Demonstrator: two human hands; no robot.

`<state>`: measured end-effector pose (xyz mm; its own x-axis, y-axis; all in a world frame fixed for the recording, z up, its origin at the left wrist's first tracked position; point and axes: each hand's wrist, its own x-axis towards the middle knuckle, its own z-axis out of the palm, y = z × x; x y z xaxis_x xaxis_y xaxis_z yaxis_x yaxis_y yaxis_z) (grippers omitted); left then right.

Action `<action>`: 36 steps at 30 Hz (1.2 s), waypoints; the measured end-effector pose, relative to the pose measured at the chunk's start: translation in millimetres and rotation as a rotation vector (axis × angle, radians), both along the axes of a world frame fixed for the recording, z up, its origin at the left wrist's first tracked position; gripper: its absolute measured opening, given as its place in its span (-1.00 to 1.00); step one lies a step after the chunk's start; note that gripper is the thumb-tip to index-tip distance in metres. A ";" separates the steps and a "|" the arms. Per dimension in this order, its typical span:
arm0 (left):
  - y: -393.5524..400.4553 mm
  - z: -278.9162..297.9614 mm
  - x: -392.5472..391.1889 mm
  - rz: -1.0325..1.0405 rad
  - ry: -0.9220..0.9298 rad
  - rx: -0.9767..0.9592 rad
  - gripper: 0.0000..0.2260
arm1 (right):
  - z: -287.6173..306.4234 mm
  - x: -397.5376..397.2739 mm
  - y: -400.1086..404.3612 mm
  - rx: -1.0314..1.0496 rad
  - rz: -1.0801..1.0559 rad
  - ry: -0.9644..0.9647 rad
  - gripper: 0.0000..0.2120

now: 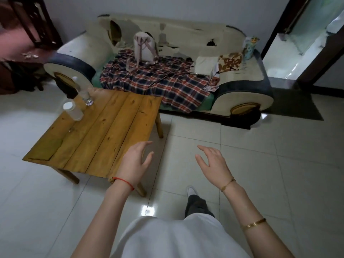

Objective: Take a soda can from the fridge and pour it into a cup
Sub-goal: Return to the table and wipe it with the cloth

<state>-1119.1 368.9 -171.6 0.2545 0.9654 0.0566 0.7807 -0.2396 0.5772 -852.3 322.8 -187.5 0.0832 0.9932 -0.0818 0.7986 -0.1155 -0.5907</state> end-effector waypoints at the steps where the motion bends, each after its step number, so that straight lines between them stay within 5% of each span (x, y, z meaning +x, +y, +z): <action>1: 13.1 -0.4 7.8 0.030 -0.008 0.007 -0.66 | 2.5 9.2 20.8 0.000 0.027 -0.005 -0.57; 15: 106.6 -2.3 64.0 0.563 -0.018 -0.030 -0.66 | 21.3 43.9 259.0 -0.028 0.574 -0.035 -0.55; 36: 190.6 -32.1 -97.9 1.117 -0.107 -0.078 -0.68 | -11.7 -216.2 449.7 -0.077 1.122 -0.061 -0.58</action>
<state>-1217.0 559.4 -203.7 -0.7582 0.6505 -0.0443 0.4804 0.6033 0.6366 -1068.5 772.6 -199.2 -0.8481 0.5010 -0.1721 0.5007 0.6520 -0.5694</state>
